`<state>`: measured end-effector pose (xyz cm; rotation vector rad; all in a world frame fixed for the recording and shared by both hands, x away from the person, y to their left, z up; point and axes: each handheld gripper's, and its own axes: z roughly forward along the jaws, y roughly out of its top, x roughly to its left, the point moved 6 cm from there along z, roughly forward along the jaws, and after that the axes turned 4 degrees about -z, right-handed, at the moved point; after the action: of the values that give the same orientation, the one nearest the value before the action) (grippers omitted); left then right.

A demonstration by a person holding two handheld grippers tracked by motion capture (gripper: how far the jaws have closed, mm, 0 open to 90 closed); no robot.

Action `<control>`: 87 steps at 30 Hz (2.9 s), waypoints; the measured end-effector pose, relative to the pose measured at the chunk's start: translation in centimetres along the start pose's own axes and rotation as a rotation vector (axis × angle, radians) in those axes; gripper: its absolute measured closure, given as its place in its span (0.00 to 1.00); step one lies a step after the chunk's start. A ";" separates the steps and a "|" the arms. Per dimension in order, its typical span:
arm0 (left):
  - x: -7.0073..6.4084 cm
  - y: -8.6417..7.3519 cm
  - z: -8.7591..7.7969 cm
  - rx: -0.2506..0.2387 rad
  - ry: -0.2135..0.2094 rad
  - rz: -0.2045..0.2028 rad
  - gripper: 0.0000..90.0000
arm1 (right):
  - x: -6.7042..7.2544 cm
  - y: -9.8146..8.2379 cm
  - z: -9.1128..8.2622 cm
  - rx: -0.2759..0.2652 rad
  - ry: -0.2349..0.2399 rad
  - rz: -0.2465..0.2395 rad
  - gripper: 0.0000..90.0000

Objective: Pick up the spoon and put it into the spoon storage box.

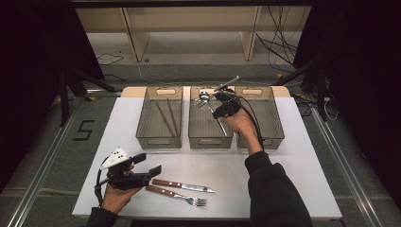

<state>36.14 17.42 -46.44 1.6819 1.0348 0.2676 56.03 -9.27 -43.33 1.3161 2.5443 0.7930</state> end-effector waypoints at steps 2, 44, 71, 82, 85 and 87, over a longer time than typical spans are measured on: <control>0.0 0.0 0.0 -0.001 0.002 0.001 0.18 | 0.0 -0.2 0.2 0.009 0.001 0.001 0.95; -0.8 -0.2 1.2 0.166 -0.036 0.066 0.17 | 2.9 -9.3 -7.6 -0.271 0.137 -0.122 0.37; -1.9 -0.7 4.4 0.475 0.000 0.297 0.18 | 2.6 -17.1 -8.1 -0.285 0.116 -0.099 0.31; -1.7 -0.8 5.4 0.557 0.032 0.362 0.19 | 2.9 -18.3 -7.7 -0.285 0.128 -0.093 0.30; -1.6 -0.9 5.6 0.577 0.034 0.362 0.19 | 3.0 -18.6 -7.6 -0.282 0.131 -0.087 0.30; -1.5 -0.9 5.6 0.593 0.036 0.373 0.19 | 3.0 -18.7 -7.6 -0.279 0.131 -0.087 0.29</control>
<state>38.37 12.56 -48.97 2.4199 0.8661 0.2449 38.08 -18.50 -46.55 1.0924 2.4519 1.1992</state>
